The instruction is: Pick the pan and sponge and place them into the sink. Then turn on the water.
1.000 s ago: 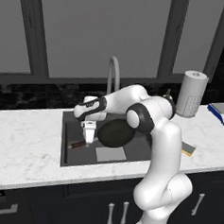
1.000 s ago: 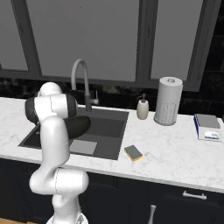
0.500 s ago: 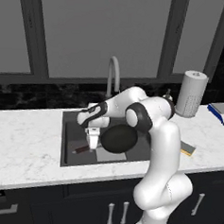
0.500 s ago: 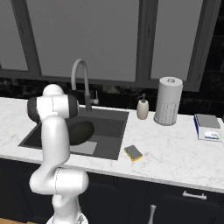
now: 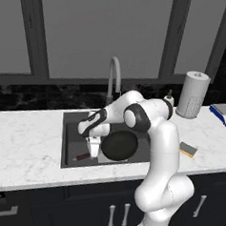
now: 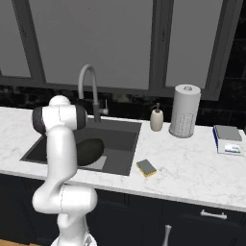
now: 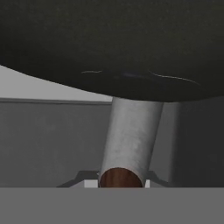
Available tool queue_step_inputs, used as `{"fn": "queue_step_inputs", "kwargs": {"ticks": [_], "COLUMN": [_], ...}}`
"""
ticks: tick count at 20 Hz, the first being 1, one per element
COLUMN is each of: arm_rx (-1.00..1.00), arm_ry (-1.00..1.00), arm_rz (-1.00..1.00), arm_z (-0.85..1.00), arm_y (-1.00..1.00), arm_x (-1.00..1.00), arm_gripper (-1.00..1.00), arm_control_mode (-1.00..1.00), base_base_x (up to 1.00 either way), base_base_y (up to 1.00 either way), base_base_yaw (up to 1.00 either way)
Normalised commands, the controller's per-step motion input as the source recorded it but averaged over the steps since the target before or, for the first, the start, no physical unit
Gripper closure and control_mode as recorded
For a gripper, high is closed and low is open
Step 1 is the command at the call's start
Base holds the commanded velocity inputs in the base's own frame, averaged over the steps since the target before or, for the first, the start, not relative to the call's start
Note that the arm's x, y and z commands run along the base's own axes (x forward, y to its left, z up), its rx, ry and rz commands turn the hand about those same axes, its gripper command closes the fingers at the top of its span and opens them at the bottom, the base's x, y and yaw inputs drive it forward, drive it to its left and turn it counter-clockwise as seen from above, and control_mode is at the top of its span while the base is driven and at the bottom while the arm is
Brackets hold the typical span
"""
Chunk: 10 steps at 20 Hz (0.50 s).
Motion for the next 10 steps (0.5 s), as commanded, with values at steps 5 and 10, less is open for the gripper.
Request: {"fn": "queue_step_inputs", "kwargs": {"ticks": [5, 10], "arm_rx": [0.00, 0.00], "arm_ry": [-0.02, -0.02], "arm_rz": [0.00, 0.00], "arm_z": [-0.36, -0.37], "arm_y": [0.00, 0.00], "arm_x": [0.01, 0.07], "arm_gripper": [1.00, 1.00], "arm_control_mode": [-1.00, -1.00], "base_base_x": [0.00, 0.00], "base_base_y": [0.00, 0.00], "base_base_yaw": [0.00, 0.00]}}
